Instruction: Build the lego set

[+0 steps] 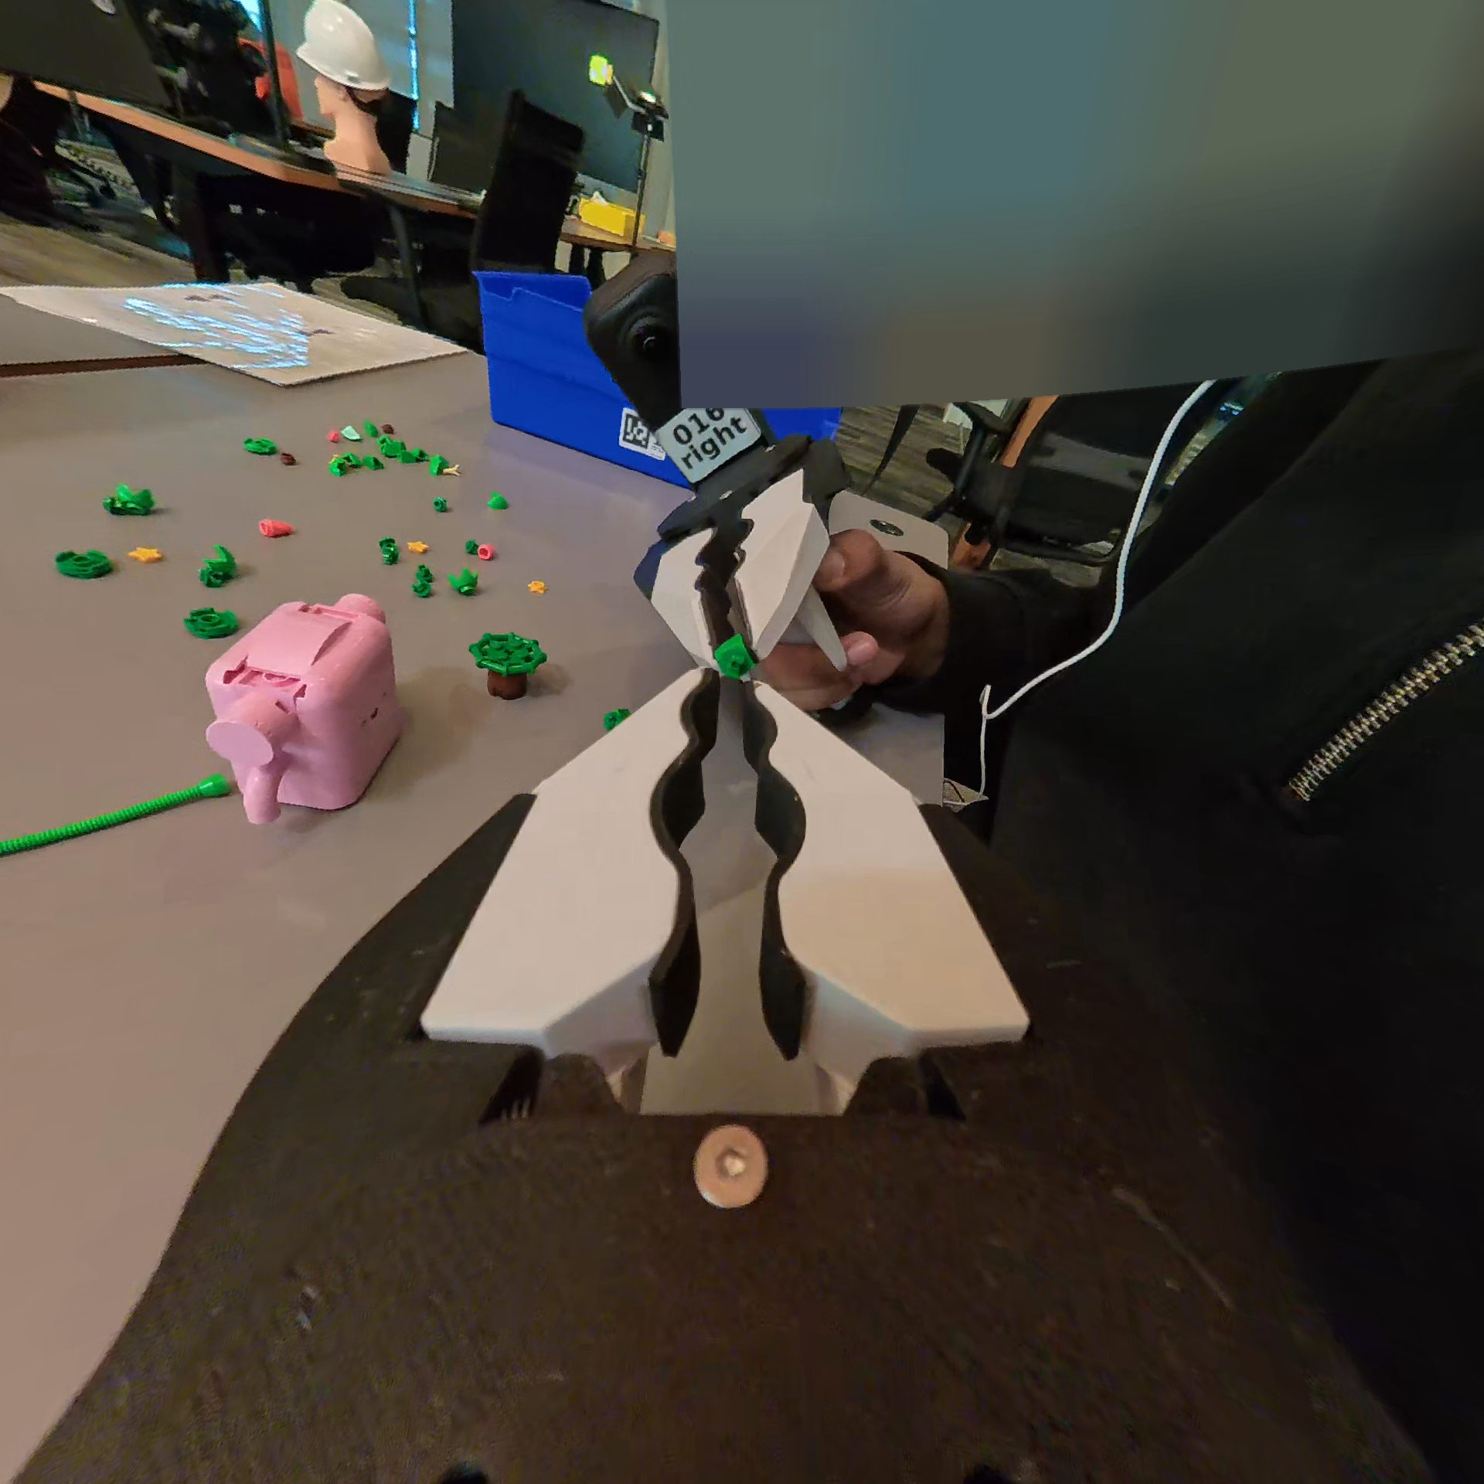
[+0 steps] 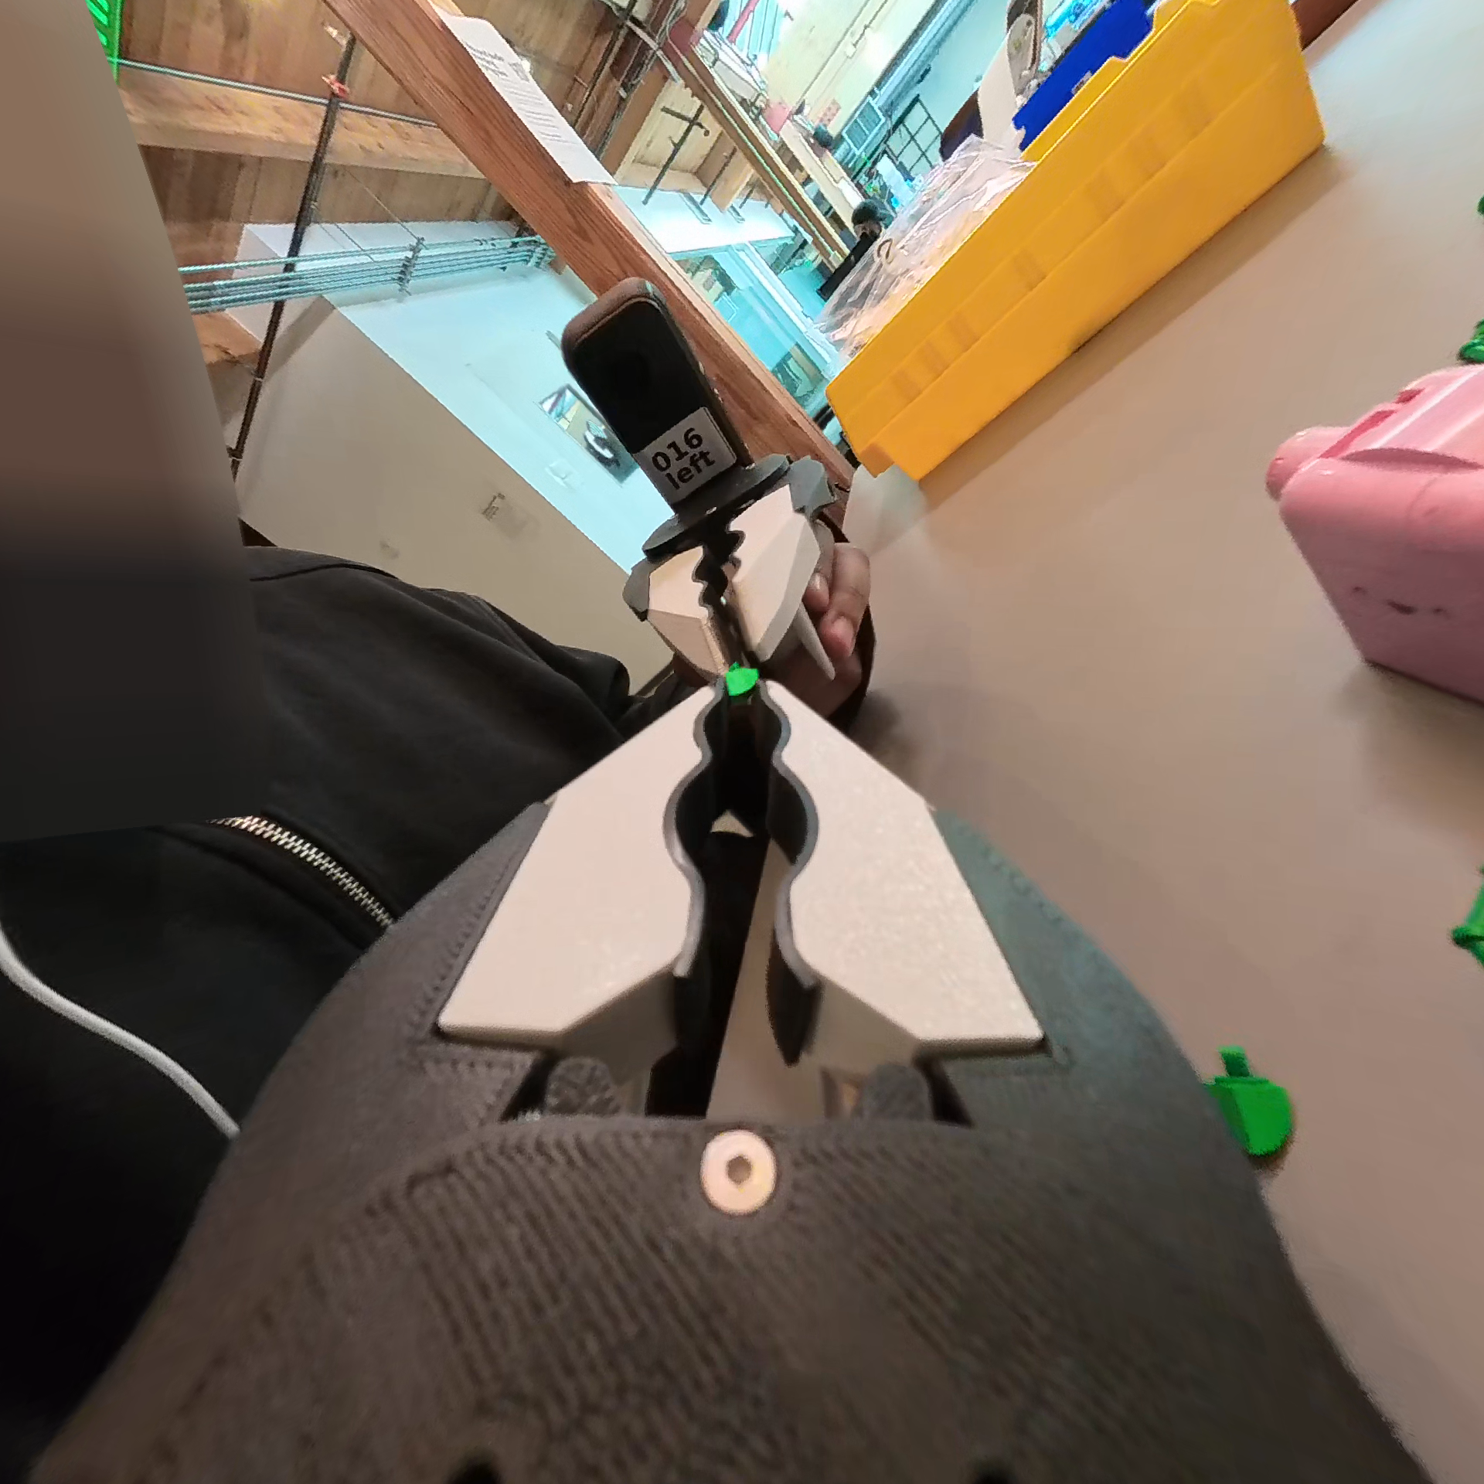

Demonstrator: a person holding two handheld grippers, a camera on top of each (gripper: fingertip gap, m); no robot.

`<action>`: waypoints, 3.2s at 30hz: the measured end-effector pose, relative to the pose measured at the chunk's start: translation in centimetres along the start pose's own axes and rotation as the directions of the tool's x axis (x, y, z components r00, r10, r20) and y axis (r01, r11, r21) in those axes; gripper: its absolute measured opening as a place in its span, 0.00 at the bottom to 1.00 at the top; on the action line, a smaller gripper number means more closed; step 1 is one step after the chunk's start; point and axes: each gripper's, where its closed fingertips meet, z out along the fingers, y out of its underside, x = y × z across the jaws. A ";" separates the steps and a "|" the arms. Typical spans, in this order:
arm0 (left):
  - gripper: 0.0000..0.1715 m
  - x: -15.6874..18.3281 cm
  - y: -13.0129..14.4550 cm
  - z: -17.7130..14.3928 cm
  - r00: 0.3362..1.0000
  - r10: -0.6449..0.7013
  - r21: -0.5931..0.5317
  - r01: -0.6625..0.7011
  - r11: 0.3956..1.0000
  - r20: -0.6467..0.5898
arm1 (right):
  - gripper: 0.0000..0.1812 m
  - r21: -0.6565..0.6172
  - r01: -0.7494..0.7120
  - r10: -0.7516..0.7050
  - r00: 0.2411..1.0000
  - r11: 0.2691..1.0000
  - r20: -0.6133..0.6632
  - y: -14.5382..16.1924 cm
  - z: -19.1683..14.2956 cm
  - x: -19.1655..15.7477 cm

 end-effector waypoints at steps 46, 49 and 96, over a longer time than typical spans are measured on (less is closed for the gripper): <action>0.00 0.3 1.8 1.2 0.848 0.495 -0.201 -0.460 0.865 0.189 | 0.02 -0.102 -0.409 0.420 0.900 0.907 0.120 1.6 -0.4 0.8; 0.00 0.4 1.7 1.2 0.850 0.493 -0.193 -0.461 0.866 0.185 | 0.02 -0.101 -0.406 0.417 0.900 0.908 0.125 1.6 -0.4 0.7; 0.07 -1.7 0.4 2.0 0.860 0.435 -0.157 -0.407 0.900 0.265 | 0.08 -0.181 -0.101 -0.032 0.789 0.978 -0.614 4.7 -8.4 6.6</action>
